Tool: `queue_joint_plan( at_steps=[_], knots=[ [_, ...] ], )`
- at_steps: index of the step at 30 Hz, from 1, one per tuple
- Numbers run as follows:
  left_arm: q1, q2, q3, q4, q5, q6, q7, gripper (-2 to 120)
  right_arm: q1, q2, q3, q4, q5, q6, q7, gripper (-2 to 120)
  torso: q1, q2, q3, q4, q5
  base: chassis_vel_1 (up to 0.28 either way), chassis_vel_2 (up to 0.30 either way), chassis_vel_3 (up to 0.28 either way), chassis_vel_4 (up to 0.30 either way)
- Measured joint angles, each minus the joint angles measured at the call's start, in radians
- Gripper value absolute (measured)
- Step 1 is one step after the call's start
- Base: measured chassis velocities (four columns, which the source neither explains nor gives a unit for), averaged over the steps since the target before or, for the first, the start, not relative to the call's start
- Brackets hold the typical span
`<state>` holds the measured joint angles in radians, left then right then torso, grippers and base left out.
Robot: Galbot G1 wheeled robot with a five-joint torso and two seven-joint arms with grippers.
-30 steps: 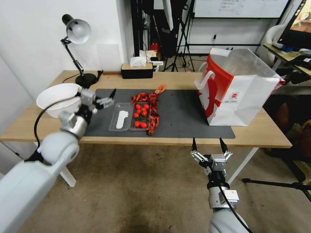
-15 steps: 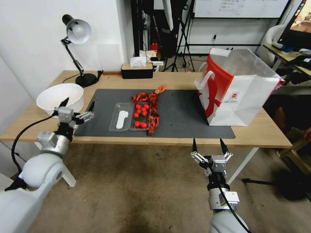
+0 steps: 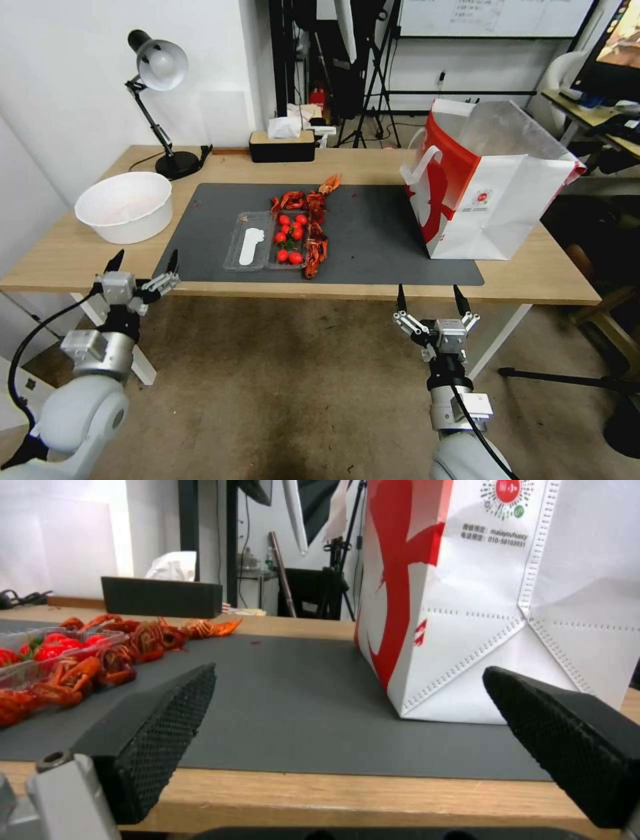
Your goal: Pick up the trash from the table and place it into the takeout bag.
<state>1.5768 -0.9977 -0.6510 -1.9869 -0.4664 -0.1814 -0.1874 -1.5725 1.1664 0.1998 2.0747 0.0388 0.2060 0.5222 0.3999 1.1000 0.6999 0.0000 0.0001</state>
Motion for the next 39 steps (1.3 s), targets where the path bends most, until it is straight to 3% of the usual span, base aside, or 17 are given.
queue_joint_plan(
  at_steps=[21,39],
  knots=[
    [0.059,-0.026,0.014,0.059,0.03,-0.15,0.077,100,0.007,0.01,-0.013,-0.021,0.0,-0.002,0.005,100,0.0,0.0,0.0,0.0,-0.0001,0.0,0.0,0.0,0.0],
    [0.055,-0.026,0.022,0.07,0.03,-0.159,0.094,100,0.006,0.011,-0.016,-0.029,-0.002,-0.003,0.009,100,0.0,0.0,0.0,0.0,-0.0001,0.0,0.0,0.0,0.0]
  ],
)
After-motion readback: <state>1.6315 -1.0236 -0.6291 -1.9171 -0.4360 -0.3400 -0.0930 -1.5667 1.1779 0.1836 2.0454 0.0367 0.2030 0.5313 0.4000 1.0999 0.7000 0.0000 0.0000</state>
